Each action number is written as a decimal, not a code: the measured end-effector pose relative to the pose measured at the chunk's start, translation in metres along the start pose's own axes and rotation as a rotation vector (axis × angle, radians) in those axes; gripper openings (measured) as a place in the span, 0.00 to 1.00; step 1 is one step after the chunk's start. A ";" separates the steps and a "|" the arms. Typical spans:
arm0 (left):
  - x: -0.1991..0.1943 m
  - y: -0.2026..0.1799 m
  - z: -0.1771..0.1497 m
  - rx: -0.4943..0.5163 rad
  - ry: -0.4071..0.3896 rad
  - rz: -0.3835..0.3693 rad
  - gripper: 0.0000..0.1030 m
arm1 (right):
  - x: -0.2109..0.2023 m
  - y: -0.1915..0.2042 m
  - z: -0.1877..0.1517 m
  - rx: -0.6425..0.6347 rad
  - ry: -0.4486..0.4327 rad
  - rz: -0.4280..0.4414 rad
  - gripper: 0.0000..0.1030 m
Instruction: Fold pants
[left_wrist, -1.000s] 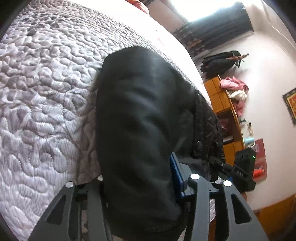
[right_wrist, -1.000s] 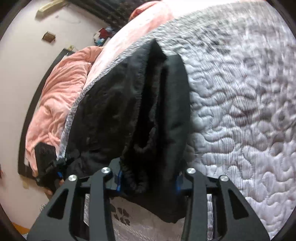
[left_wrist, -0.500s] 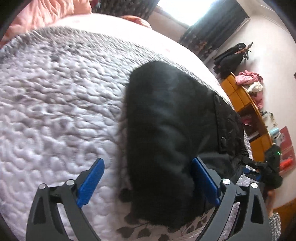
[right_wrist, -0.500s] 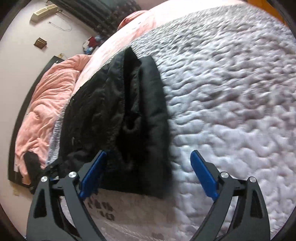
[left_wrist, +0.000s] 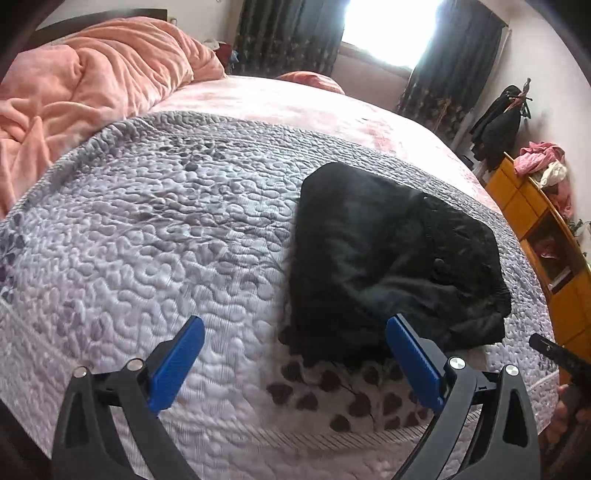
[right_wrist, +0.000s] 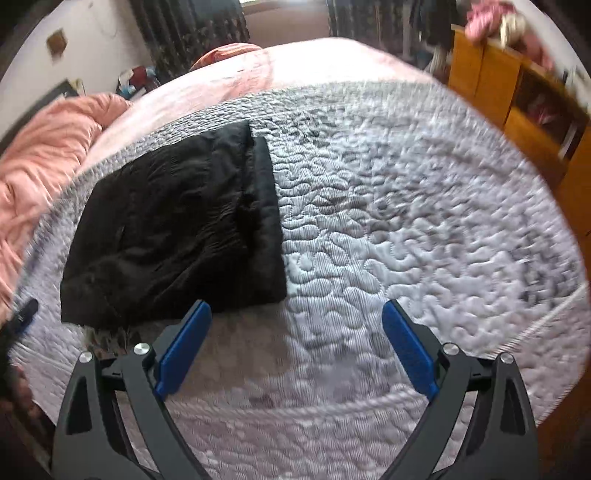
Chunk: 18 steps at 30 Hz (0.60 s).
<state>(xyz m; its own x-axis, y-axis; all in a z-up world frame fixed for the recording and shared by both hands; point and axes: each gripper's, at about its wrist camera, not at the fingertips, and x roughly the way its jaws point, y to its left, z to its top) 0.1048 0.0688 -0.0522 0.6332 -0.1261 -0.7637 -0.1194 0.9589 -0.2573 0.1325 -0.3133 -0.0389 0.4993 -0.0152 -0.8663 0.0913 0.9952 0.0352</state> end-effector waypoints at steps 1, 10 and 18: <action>-0.007 -0.005 -0.002 0.014 -0.010 0.012 0.96 | -0.005 0.004 -0.003 -0.009 -0.006 -0.012 0.92; -0.037 -0.031 -0.019 0.160 -0.036 0.104 0.96 | -0.039 0.033 -0.025 -0.044 -0.037 -0.050 0.92; -0.067 -0.041 -0.023 0.177 -0.063 0.142 0.96 | -0.073 0.040 -0.037 -0.044 -0.063 -0.039 0.92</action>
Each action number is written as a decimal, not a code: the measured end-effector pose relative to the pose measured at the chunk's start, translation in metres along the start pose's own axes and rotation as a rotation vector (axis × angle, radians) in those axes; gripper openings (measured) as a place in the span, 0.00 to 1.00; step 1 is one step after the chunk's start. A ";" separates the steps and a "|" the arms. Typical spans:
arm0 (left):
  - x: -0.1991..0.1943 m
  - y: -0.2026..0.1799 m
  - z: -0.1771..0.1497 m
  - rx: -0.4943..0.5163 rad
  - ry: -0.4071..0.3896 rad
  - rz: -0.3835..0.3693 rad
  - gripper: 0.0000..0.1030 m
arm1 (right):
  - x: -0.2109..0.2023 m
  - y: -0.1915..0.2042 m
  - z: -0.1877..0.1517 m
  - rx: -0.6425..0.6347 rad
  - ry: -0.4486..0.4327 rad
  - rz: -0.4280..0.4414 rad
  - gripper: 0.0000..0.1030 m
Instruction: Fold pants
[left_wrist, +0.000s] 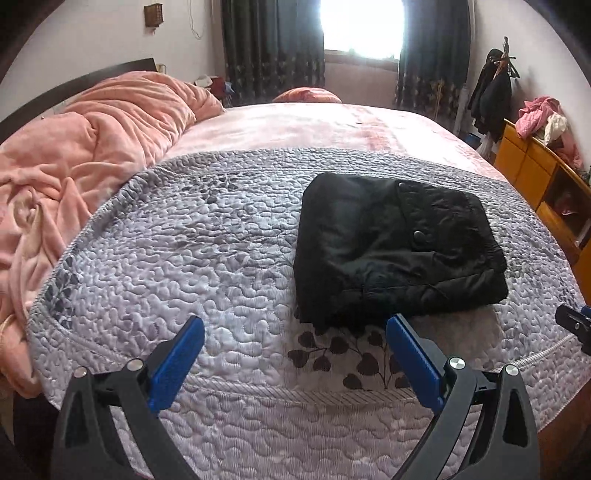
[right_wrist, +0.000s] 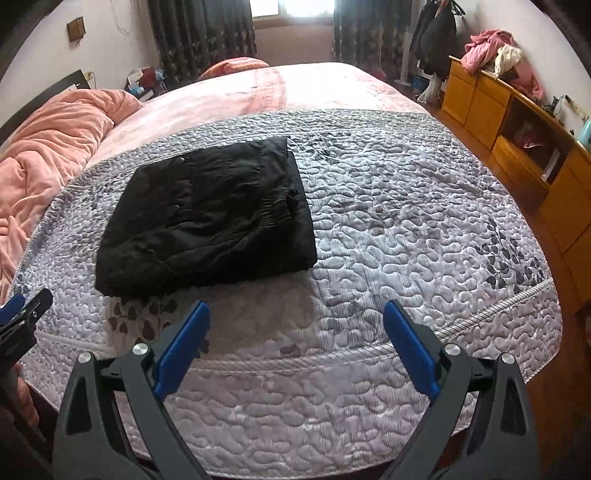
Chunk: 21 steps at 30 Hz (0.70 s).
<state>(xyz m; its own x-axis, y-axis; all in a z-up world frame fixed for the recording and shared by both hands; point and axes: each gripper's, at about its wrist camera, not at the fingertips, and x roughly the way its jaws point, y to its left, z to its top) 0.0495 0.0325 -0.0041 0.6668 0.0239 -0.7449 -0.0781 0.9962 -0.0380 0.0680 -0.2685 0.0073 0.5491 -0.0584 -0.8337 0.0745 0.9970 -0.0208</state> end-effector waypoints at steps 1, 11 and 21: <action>-0.006 0.000 0.001 -0.001 -0.010 -0.011 0.96 | -0.004 0.002 -0.001 -0.006 -0.001 0.004 0.92; -0.039 0.000 0.004 -0.028 -0.064 -0.041 0.96 | -0.023 0.011 -0.004 -0.021 -0.014 0.007 0.92; -0.045 -0.003 -0.002 -0.006 -0.048 -0.045 0.96 | -0.021 0.027 -0.007 -0.031 0.028 0.023 0.92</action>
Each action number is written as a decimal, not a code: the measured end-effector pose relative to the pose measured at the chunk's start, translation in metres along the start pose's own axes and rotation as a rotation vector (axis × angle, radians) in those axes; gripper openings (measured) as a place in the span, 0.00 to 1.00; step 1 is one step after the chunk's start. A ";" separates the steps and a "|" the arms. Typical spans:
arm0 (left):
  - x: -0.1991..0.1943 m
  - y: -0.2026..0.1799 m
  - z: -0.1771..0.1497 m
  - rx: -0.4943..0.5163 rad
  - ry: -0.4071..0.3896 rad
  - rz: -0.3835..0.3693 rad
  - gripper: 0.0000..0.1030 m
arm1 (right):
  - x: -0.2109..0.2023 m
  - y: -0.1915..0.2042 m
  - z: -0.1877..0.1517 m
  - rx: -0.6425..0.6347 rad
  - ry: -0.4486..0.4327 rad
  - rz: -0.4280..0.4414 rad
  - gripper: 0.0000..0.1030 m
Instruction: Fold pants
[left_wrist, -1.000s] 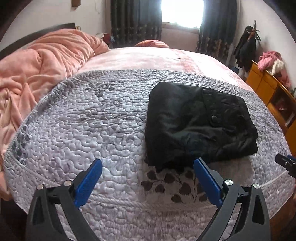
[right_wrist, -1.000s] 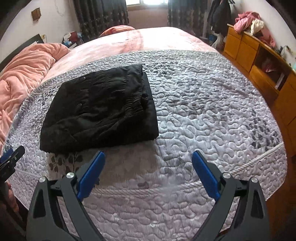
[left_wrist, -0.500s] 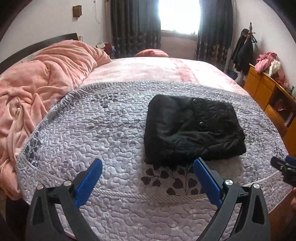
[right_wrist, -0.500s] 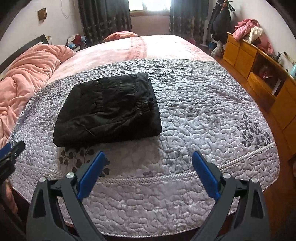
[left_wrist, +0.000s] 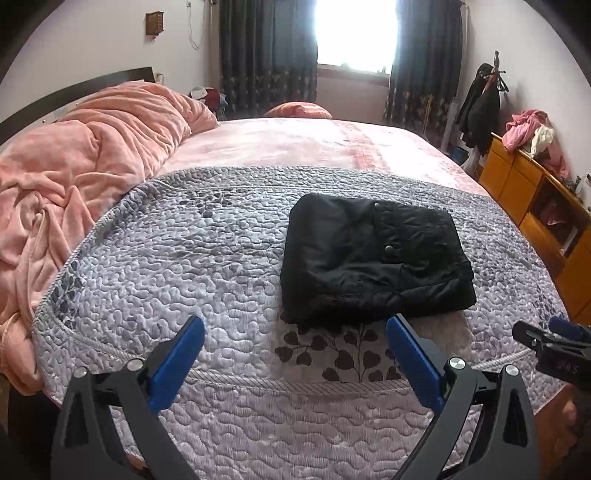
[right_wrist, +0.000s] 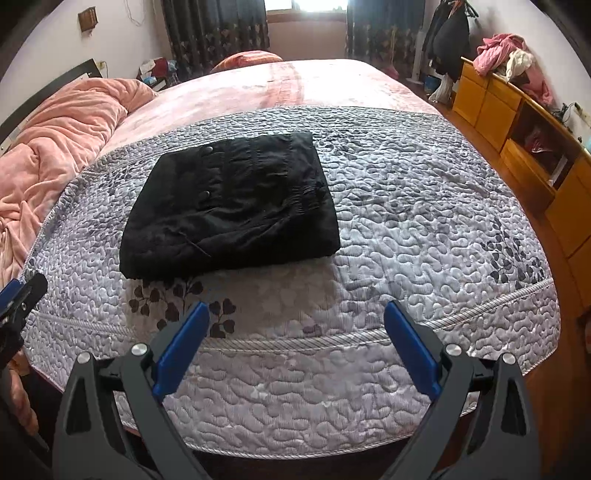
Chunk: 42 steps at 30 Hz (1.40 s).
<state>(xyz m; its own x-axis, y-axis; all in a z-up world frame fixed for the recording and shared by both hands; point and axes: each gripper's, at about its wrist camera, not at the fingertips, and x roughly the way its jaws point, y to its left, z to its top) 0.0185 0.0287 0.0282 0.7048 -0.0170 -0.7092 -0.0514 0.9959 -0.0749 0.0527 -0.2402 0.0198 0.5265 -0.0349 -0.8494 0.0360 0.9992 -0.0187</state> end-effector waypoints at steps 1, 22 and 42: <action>0.000 0.000 -0.001 0.007 0.001 0.001 0.96 | 0.000 0.001 0.000 -0.005 -0.004 -0.002 0.92; 0.018 0.000 -0.006 -0.001 0.053 0.000 0.96 | 0.015 -0.001 0.001 -0.004 0.017 -0.005 0.92; 0.025 -0.009 -0.008 0.014 0.076 -0.021 0.96 | 0.021 -0.001 0.002 -0.024 0.021 -0.004 0.92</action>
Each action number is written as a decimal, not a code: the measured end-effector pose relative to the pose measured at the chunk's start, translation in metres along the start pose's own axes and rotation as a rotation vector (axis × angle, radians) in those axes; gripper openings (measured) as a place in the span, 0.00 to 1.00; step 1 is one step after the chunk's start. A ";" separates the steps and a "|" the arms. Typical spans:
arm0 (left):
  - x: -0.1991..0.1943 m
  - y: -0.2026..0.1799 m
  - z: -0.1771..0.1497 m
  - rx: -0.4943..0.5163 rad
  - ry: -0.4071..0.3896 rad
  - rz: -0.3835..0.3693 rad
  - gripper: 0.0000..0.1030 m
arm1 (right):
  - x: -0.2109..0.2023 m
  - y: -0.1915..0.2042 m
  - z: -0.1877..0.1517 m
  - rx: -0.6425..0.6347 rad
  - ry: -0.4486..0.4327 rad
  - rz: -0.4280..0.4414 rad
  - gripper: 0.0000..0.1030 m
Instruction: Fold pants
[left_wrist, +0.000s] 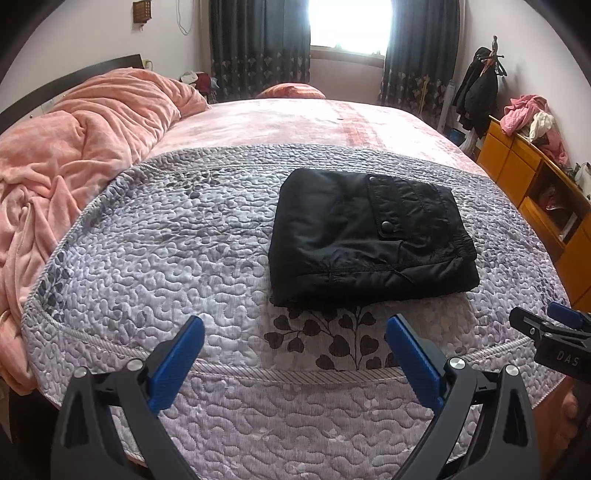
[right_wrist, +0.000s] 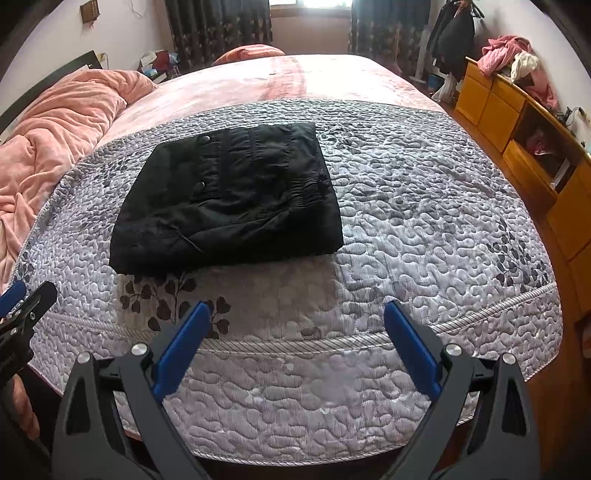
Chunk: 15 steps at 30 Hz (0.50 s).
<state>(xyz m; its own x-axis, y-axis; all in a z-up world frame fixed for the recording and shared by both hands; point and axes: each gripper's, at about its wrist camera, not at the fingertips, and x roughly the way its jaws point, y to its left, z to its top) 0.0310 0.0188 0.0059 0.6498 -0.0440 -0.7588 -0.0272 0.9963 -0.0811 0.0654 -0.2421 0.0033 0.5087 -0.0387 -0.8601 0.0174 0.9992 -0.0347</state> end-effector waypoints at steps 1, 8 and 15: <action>0.000 0.000 0.000 0.000 0.001 -0.001 0.96 | 0.000 0.000 0.000 0.000 -0.001 0.002 0.92; 0.001 -0.002 0.002 -0.002 0.001 -0.007 0.96 | 0.002 0.000 0.002 -0.002 0.004 0.000 0.92; 0.000 -0.004 0.003 0.008 -0.005 -0.017 0.96 | 0.005 -0.002 0.002 0.003 0.017 -0.009 0.92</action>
<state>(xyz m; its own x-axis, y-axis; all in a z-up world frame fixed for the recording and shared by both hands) 0.0331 0.0151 0.0085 0.6541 -0.0609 -0.7540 -0.0102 0.9960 -0.0893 0.0698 -0.2440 0.0002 0.4935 -0.0481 -0.8684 0.0243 0.9988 -0.0415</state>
